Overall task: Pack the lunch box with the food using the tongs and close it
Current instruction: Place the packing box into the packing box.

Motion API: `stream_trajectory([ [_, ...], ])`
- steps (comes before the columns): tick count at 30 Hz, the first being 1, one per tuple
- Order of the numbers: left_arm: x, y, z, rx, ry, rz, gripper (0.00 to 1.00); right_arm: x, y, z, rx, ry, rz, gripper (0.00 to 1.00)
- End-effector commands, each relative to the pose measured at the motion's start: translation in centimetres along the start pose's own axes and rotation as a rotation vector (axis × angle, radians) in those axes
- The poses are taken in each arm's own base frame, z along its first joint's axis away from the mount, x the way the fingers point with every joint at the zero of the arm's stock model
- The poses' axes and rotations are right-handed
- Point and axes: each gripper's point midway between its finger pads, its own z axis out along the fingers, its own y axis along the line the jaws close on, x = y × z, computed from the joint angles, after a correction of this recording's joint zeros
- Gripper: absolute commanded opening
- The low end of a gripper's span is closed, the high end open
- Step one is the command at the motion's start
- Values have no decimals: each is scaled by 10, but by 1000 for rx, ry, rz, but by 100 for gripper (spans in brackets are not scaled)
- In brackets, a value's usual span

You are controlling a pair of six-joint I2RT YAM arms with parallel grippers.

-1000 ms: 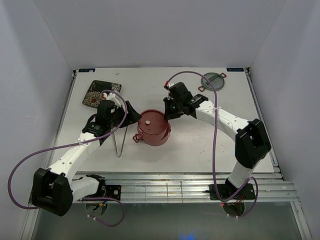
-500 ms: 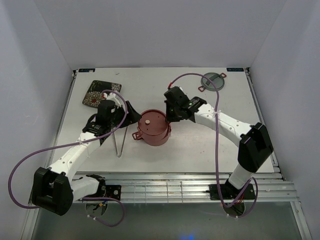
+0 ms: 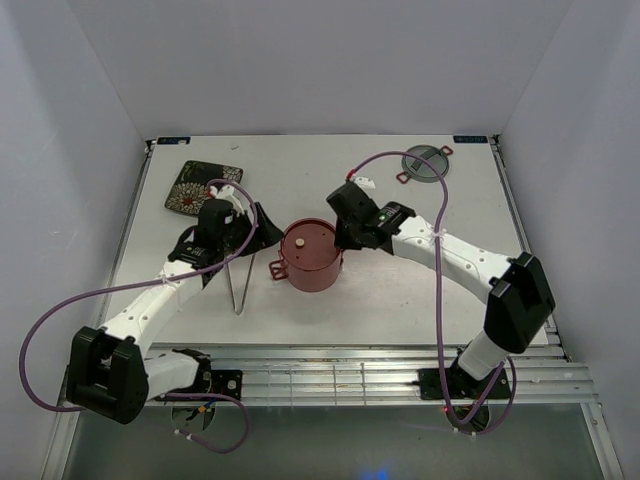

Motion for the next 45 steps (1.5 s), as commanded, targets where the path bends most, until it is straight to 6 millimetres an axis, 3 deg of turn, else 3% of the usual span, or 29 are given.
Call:
stream_trajectory([
  [1,-10,-6,-3,24,-29,19,86,-19,11,-12,-34,-101,91,8],
  [21,-9,-14,-5,66,-29,11,85,-9,3,-15,7,-172,184,8],
  [45,-9,-10,-1,51,-24,18,85,-17,21,-2,-19,-167,170,8],
])
